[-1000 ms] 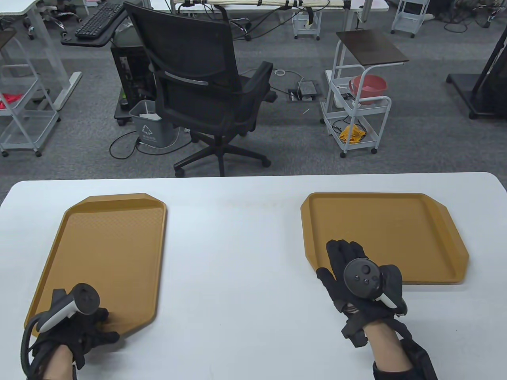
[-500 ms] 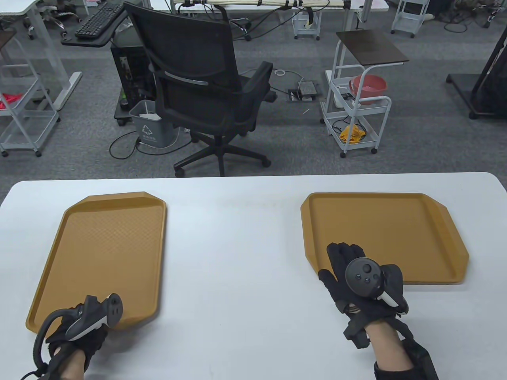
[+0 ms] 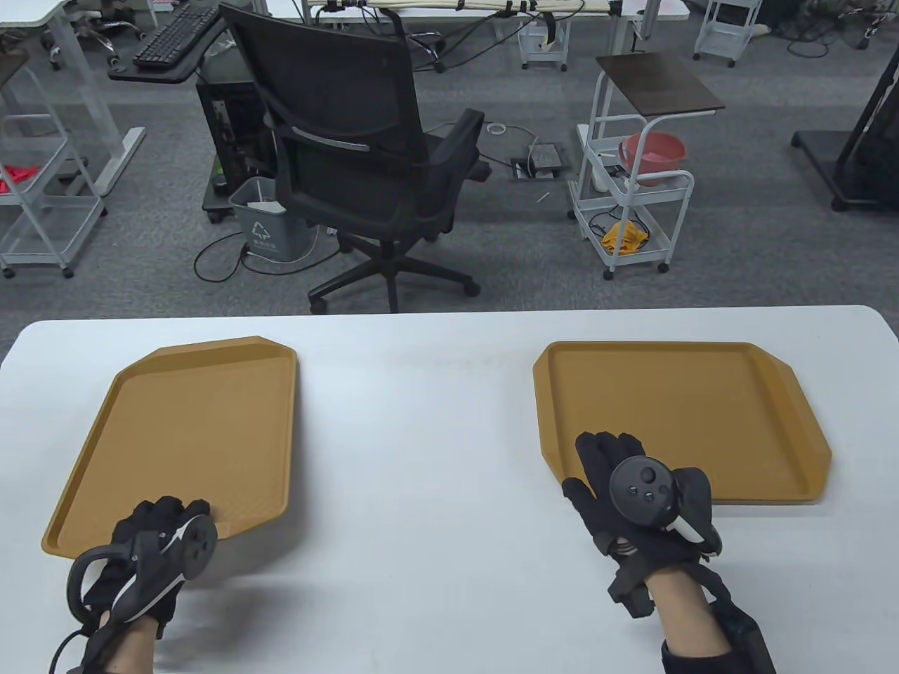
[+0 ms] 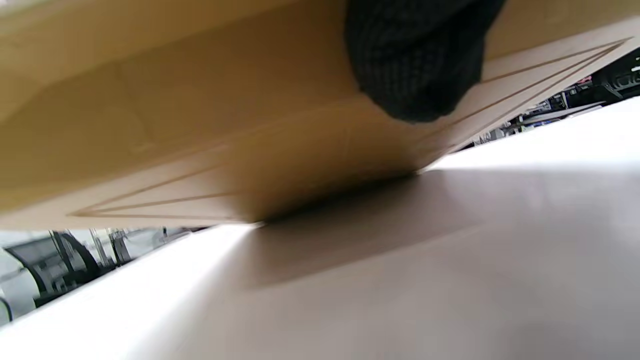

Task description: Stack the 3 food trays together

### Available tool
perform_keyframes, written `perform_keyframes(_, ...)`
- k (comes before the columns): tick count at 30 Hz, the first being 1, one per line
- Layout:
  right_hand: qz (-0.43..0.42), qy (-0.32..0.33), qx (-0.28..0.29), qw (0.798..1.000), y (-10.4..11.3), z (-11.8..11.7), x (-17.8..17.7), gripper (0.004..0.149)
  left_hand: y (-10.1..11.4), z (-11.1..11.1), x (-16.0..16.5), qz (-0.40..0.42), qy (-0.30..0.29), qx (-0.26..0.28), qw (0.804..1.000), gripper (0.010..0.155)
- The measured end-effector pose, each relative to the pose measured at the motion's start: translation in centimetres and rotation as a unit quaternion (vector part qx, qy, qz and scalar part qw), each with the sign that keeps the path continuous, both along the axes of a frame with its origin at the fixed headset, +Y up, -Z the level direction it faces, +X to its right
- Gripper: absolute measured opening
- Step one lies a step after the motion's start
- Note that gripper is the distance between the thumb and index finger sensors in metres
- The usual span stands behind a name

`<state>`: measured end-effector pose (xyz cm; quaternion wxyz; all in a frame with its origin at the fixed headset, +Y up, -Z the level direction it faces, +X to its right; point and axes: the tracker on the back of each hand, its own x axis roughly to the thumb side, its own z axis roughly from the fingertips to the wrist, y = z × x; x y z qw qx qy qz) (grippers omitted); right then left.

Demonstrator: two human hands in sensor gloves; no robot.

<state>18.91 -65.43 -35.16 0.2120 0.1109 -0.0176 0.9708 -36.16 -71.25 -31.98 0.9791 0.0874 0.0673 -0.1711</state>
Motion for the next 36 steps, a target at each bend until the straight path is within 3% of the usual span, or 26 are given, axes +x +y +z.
perform_keyframes(6,-0.007,0.0,0.01,1.0,0.2,0.0,-0.2,0.07,1.7,0.2,2.7,-0.029,-0.043,0.035,0.998,0.051)
perform_keyframes(11,-0.029,0.003,0.01,1.0,0.6,0.4,-1.0,0.071,3.9,0.3,6.7,-0.009,-0.102,0.082,0.991,0.051)
perform_keyframes(16,-0.117,0.01,-0.026,0.993,0.4,0.6,-1.7,0.074,5.9,0.3,11.4,0.005,-0.163,0.113,0.98,0.051)
perform_keyframes(21,-0.127,0.003,-0.037,0.991,-0.1,0.5,-2.3,0.08,7.1,0.5,15.9,0.023,-0.21,0.134,0.968,0.051)
perform_keyframes(23,-0.167,-0.005,-0.057,0.984,-0.6,0.4,-2.1,0.082,7.4,0.6,17.3,0.032,-0.225,0.138,0.964,0.051)
perform_keyframes(27,-0.302,-0.023,-0.133,0.944,-2.3,0.0,-1.8,0.09,7.7,1.2,19.9,0.043,-0.255,0.148,0.955,0.051)
perform_keyframes(30,-0.399,-0.012,-0.2,0.895,-3.6,-0.2,-2.0,0.091,7.7,1.7,21.3,0.044,-0.275,0.152,0.948,0.051)
perform_keyframes(34,-0.511,0.009,-0.246,0.823,-4.8,-0.4,-3.0,0.084,7.5,2.5,22.5,0.023,-0.304,0.153,0.94,0.051)
perform_keyframes(36,-0.527,-0.011,-0.256,0.81,-5.3,-0.2,-3.2,0.078,7.3,2.7,22.8,0.017,-0.311,0.154,0.938,0.051)
